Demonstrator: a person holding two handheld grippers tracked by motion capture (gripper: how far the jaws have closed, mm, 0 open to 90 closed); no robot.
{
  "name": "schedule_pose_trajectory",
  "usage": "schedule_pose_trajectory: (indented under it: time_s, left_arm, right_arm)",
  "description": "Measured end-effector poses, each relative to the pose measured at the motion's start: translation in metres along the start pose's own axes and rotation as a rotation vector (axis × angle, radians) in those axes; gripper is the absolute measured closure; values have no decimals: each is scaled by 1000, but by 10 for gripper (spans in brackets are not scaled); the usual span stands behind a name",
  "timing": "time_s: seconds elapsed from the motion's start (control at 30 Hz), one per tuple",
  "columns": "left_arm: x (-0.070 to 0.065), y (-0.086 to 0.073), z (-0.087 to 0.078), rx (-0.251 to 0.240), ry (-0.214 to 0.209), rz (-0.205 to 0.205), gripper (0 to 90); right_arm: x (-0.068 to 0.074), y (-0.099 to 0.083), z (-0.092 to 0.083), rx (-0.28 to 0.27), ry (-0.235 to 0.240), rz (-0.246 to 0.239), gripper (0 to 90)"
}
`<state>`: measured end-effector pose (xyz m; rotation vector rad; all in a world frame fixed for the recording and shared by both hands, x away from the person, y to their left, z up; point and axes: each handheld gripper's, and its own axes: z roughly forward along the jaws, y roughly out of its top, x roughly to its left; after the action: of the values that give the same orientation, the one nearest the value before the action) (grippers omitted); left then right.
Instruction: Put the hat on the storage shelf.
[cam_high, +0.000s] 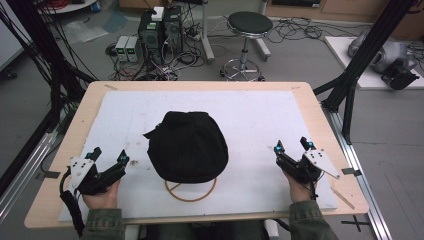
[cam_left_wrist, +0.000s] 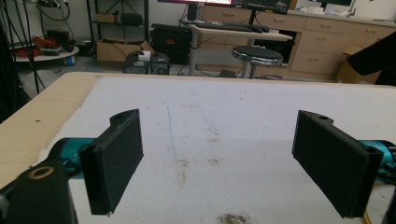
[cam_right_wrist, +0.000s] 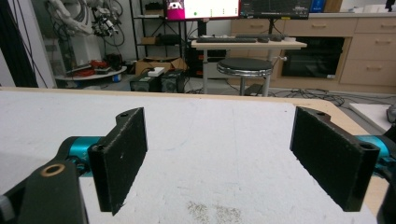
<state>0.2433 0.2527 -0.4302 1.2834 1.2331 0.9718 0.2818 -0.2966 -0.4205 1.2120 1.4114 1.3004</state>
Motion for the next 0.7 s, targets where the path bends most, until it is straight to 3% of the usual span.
schedule_pose_trajectory:
  time_s: [0.7]
  left_arm:
    - [1,-1,0,12,-2,4,166]
  right_arm:
    - [-6,-3,3,22,-19,16,179]
